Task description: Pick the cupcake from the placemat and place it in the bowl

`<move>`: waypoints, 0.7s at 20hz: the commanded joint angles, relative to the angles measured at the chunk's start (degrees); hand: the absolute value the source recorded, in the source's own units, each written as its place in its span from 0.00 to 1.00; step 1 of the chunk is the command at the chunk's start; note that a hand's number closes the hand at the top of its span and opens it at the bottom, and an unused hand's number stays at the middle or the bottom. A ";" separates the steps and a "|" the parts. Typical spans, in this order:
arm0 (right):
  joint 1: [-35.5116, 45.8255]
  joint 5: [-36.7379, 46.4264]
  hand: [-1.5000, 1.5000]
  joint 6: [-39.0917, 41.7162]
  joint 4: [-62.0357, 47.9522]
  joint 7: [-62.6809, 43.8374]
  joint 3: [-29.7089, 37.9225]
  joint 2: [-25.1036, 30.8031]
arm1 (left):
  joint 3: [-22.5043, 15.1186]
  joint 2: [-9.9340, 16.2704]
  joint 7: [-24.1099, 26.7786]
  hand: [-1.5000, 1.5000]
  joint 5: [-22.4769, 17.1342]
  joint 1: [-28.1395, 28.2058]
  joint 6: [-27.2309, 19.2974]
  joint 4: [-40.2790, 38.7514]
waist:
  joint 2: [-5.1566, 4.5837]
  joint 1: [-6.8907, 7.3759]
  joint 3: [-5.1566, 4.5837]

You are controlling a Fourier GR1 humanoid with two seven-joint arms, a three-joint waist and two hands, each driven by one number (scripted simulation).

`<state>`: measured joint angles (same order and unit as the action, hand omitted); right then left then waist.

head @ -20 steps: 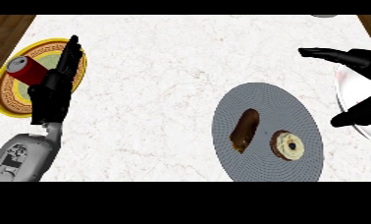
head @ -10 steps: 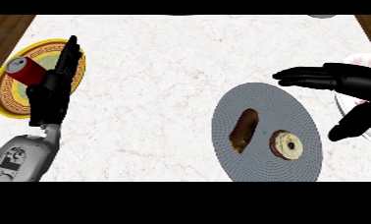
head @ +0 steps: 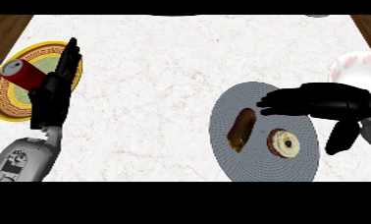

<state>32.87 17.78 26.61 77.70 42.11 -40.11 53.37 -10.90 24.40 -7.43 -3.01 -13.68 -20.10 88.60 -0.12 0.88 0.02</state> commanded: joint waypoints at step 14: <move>-3.26 13.11 0.00 2.88 -4.83 0.34 -1.14 -9.87 | 4.94 -0.26 -3.91 0.50 2.01 3.79 3.99 6.26 | 0.22 -0.47 -0.02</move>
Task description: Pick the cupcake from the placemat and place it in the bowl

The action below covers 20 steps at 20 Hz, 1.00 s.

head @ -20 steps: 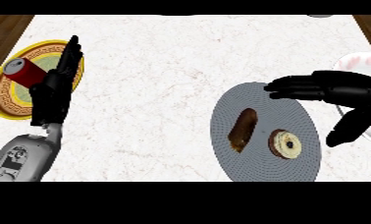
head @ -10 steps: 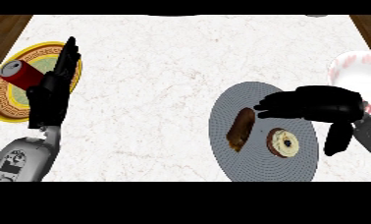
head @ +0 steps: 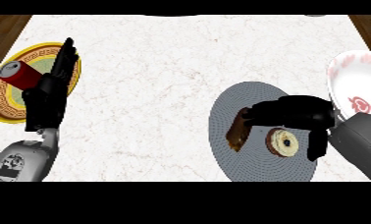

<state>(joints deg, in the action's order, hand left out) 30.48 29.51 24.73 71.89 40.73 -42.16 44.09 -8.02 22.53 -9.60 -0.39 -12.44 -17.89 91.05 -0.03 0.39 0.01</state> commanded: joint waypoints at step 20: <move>-2.19 10.07 1.00 -3.94 -5.89 12.26 2.15 -8.24 | 3.16 -4.35 3.23 0.50 4.03 1.38 3.02 -1.82 | 0.03 -0.44 -0.04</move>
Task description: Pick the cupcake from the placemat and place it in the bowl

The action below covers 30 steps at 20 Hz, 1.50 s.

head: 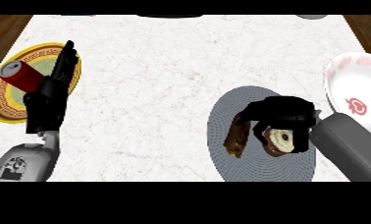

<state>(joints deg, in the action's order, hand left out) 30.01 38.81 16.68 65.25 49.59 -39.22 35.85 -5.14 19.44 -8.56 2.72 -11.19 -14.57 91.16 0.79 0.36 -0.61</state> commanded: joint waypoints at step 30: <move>-74.24 -31.80 1.00 -26.06 67.65 -26.39 33.64 16.65 | 3.20 0.38 -1.18 0.50 1.93 5.81 -0.99 4.69 | -0.20 -5.13 0.45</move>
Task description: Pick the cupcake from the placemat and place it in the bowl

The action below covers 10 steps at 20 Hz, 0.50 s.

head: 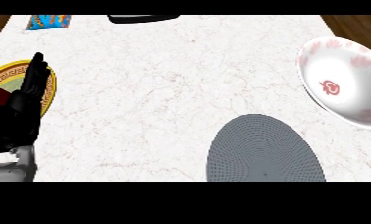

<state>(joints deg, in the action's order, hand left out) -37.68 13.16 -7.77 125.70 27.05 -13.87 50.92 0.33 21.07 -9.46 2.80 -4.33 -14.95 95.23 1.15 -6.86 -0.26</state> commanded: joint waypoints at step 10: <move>5.54 -29.91 1.00 6.11 -4.91 -9.66 28.24 0.50 | -3.27 -2.21 -2.34 0.50 1.26 -8.55 2.85 -2.69 | -1.40 7.03 0.29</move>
<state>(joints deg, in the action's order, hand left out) -39.56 -9.54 -4.25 127.22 20.53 8.85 50.61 -1.56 19.59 -9.38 3.08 -9.12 -12.52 93.24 0.10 -1.48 -0.06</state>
